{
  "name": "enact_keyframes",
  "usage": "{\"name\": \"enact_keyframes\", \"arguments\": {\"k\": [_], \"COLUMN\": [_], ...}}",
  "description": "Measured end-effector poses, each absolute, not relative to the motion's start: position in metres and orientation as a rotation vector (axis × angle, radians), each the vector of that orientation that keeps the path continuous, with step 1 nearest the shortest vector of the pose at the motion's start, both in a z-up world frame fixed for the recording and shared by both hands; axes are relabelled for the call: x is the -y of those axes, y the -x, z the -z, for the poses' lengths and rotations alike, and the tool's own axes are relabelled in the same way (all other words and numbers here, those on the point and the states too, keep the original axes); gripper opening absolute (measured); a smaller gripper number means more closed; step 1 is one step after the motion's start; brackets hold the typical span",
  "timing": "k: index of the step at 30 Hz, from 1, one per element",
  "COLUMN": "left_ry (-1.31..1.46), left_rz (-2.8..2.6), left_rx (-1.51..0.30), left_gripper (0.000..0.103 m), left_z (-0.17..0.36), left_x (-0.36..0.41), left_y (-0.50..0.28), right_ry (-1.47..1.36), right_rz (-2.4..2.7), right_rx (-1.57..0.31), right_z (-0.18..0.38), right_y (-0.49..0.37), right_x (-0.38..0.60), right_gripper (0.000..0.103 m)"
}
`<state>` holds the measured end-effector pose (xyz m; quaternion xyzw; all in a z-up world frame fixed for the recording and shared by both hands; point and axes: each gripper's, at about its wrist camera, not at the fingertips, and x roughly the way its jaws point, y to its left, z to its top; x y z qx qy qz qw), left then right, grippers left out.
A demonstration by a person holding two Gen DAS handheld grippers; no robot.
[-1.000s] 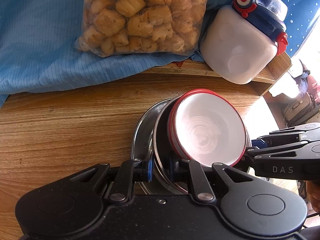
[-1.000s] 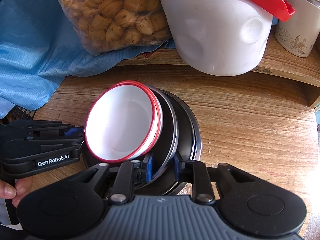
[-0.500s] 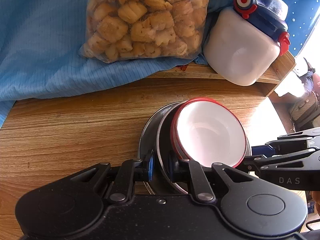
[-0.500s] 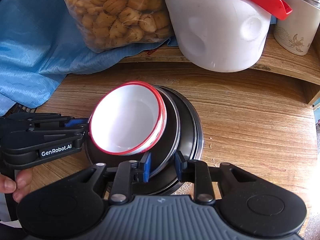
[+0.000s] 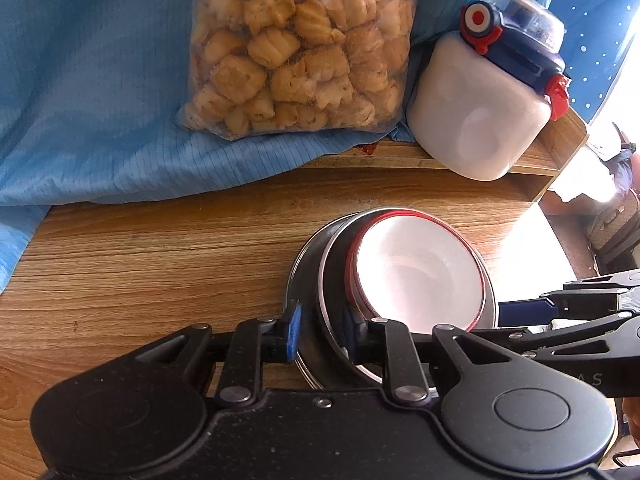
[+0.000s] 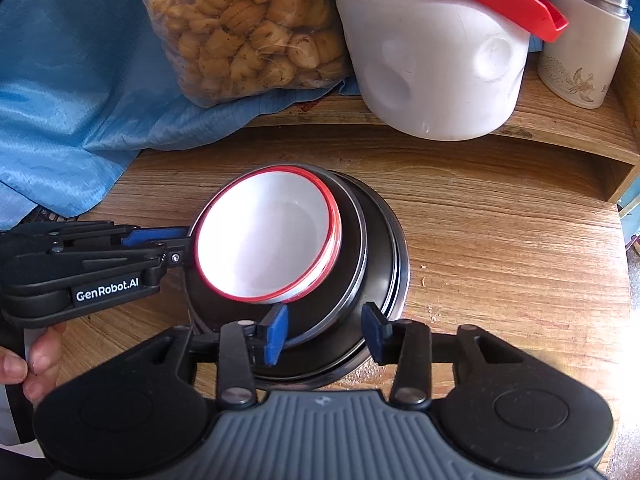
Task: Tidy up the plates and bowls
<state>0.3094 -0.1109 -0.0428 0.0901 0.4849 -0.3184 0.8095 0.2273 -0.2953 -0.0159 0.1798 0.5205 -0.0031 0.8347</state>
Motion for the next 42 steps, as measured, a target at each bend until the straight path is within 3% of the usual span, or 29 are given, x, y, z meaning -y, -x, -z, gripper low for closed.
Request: {"name": "enact_keyframes", "arguments": {"k": [6,8,11,13,22,25,31,42], "left_ry": [-0.204,-0.207,-0.206,-0.195,-0.216,-0.214,-0.17,-0.204], "left_rz": [0.662,0.646,0.621,0.612,0.518,0.467,0.357,0.25], "left_rx": [-1.01,-0.997,-0.971,-0.955,-0.905,-0.897,-0.896,-1.01], "left_gripper": [0.033,0.04,0.062,0.071,0.099,0.101,0.102,0.102], "left_z": [0.035,0.03,0.024,0.02,0.004,0.0,-0.007,-0.004], "left_x": [0.108,0.105,0.099,0.095,0.091,0.088,0.081,0.08], "left_y": [-0.302,-0.299,-0.295,-0.292,-0.263,-0.252,-0.232,-0.19], "right_ry": [-0.387,-0.39,-0.391,-0.39,-0.434,-0.45,-0.412,-0.484], "right_rz": [0.014,0.016,0.019,0.022,0.01,-0.004,-0.03,-0.081], "right_rx": [-1.071,-1.06,-1.041,-1.025,-0.943,-0.92,-0.878,-0.9], "right_z": [0.011,0.01,0.008,0.006,-0.003,-0.004,-0.009,0.0], "right_y": [-0.221,-0.218,-0.213,-0.21,-0.192,-0.184,-0.165,-0.136], "right_x": [0.296,0.296,0.296,0.296,0.302,0.305,0.303,0.306], "right_gripper": [0.059,0.061,0.066,0.068,0.083,0.086,0.103,0.103]}}
